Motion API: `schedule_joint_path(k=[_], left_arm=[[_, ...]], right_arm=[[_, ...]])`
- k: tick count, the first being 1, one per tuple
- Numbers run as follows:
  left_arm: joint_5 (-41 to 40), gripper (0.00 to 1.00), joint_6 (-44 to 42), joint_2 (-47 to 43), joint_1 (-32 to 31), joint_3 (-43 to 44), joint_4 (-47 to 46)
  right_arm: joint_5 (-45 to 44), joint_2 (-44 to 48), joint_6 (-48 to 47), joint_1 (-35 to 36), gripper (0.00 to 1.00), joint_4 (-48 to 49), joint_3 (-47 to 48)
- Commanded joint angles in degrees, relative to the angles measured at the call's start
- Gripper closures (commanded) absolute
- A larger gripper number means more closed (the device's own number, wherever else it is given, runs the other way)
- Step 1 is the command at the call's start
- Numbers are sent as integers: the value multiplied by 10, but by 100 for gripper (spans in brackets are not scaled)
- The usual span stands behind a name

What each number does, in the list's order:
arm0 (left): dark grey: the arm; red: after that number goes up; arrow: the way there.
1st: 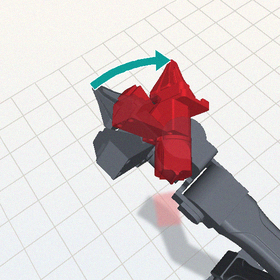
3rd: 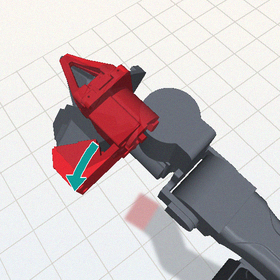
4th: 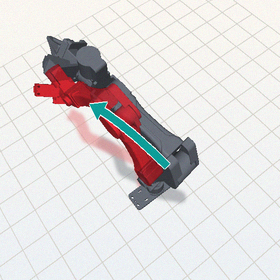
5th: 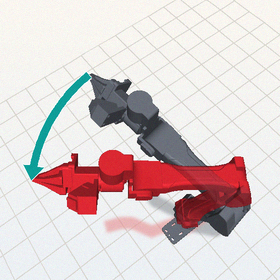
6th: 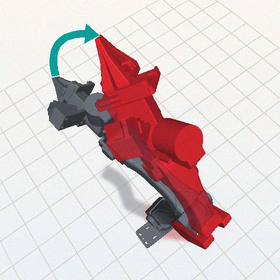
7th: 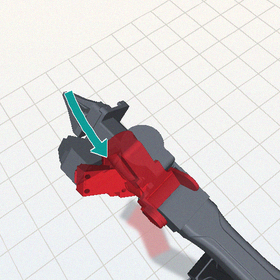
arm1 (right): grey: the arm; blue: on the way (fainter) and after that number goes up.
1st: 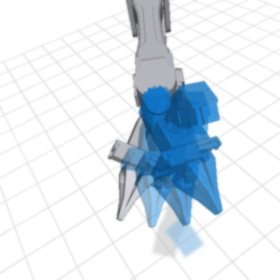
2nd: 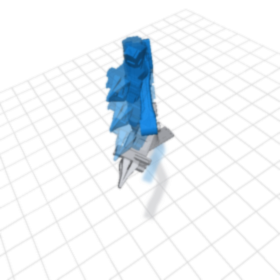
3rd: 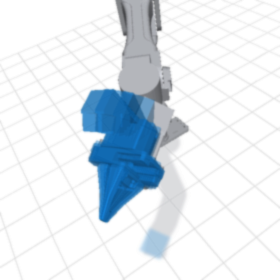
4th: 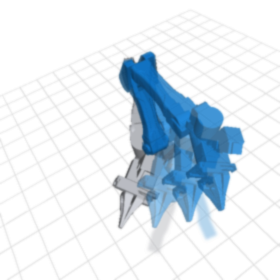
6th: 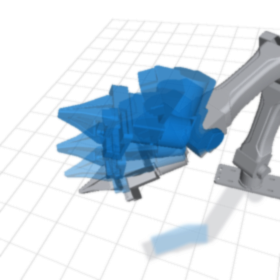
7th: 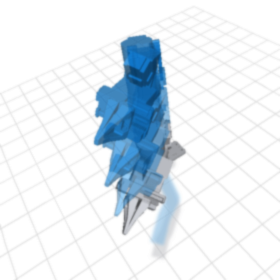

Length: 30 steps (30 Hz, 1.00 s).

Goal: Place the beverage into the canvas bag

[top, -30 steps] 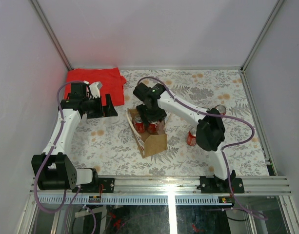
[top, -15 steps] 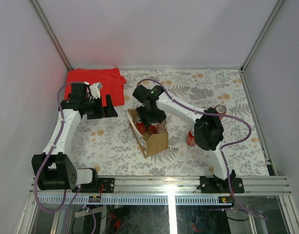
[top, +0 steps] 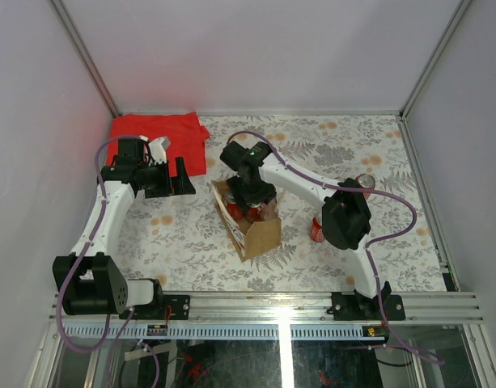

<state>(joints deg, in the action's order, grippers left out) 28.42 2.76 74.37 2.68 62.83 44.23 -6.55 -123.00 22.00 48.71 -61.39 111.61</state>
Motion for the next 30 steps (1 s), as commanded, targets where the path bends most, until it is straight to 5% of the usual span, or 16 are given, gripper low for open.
schedule_joint_path(k=[1, 9, 19, 24, 26, 30], left_arm=[[16, 0, -6, -7, 4, -4, -3], [18, 0, -6, -5, 4, -4, -3], [19, 0, -7, -7, 4, -6, -3], [20, 0, -6, -5, 4, -3, -3], [20, 0, -6, -5, 3, -3, -3], [20, 0, -6, -7, 4, -6, -3]], right_arm=[[-27, 14, -5, 1, 41, -12, 14], [-28, 14, -4, 2, 29, -13, 8], [-30, 24, 2, 1, 27, -21, 27], [-26, 20, -3, 2, 18, -23, 29], [-23, 20, -2, 1, 1, -23, 26], [-28, 24, -2, 2, 0, -20, 28]])
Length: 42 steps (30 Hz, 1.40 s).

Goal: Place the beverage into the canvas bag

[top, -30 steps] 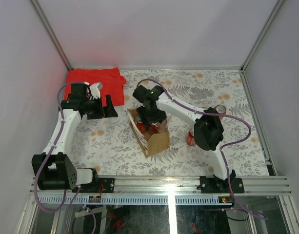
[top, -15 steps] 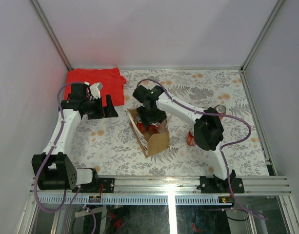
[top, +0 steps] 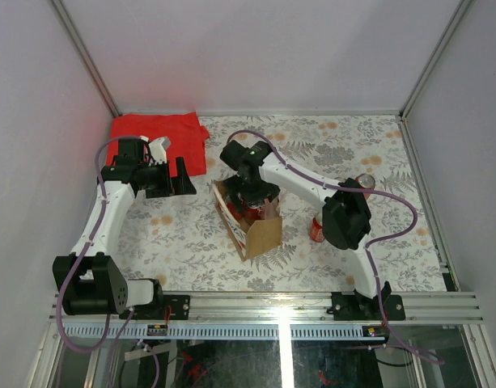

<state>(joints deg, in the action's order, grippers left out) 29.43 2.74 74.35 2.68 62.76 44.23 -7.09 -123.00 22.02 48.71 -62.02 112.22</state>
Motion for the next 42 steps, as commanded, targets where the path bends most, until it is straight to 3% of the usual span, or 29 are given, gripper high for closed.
schedule_joint_path(k=[1, 13, 19, 25, 28, 36, 42], left_arm=[[11, 0, -6, -7, 4, -6, -3], [13, 0, -5, -6, 3, -8, -4], [13, 0, -4, -5, 4, -6, -3], [11, 0, -4, -6, 4, -9, -3], [11, 0, -4, -10, 3, -11, -3], [8, 0, -6, -13, 4, -9, 4], [6, 0, -6, -16, 3, -14, 6]], right_arm=[[-23, 25, -1, 2, 1, -16, 25], [-37, 65, 14, 7, 1, -39, 100], [-55, 89, 18, 11, 9, -45, 134], [-137, 112, 2, 8, 12, -70, 250], [-117, 115, 10, -63, 13, -108, 311], [-35, 165, -21, -274, 14, -129, 167], [30, 168, -19, -294, 20, -179, 110]])
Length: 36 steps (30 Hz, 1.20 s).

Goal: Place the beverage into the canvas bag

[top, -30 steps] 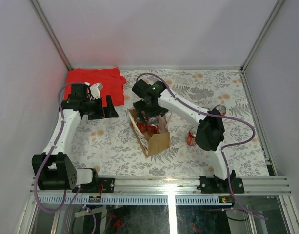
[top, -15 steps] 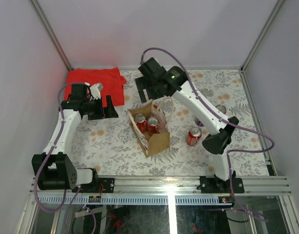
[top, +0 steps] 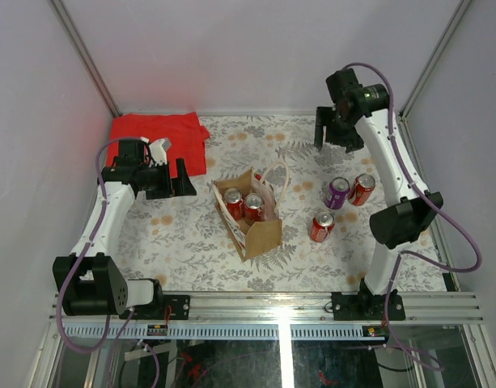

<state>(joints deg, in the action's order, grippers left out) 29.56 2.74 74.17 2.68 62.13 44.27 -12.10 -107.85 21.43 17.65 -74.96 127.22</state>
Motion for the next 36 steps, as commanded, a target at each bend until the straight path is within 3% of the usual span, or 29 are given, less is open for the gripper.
schedule_joint_path(k=[1, 6, 10, 15, 36], left_arm=[[5, 0, -6, -14, 4, -7, 5], [6, 0, -6, -10, 3, -5, 5], [8, 0, -6, -6, 4, -3, 5], [10, 0, -3, 1, 4, 2, 5], [7, 0, -5, -6, 4, -3, 6]], right_arm=[[98, 27, -11, 17, 22, -41, -72], [131, 112, 13, 21, 28, 30, -265], [123, 156, 39, 54, 30, 50, -353], [112, 161, 59, 87, 31, 61, -397], [98, 159, 53, 87, 31, 100, -489]])
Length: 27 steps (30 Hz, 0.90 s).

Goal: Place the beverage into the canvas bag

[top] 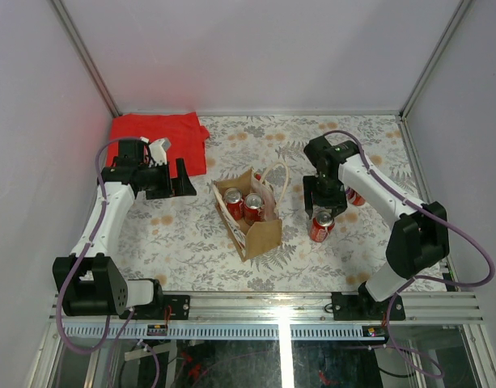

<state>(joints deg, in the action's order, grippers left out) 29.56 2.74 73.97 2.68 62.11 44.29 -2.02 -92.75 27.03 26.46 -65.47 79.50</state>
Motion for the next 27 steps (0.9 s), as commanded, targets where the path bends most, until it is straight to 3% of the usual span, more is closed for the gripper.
schedule_joint_path(k=[1, 11, 18, 21, 23, 27], left_arm=[[8, 0, -5, -3, 4, -3, 6], [7, 0, -6, -7, 3, -4, 5], [8, 0, -5, -7, 3, -5, 5], [8, 0, -4, -5, 4, -3, 5], [10, 0, -2, -3, 4, 0, 6], [10, 0, -3, -2, 4, 1, 5]], right_arm=[[-5, 9, -2, -1, 31, 5, -15], [-2, 10, 0, -1, 31, 17, -33], [-20, 28, 4, 0, 32, -13, 55], [-49, 32, -8, -1, 20, -21, 74], [-63, 39, -18, 0, 1, -16, 70], [-66, 74, -32, -7, 1, 40, 27]])
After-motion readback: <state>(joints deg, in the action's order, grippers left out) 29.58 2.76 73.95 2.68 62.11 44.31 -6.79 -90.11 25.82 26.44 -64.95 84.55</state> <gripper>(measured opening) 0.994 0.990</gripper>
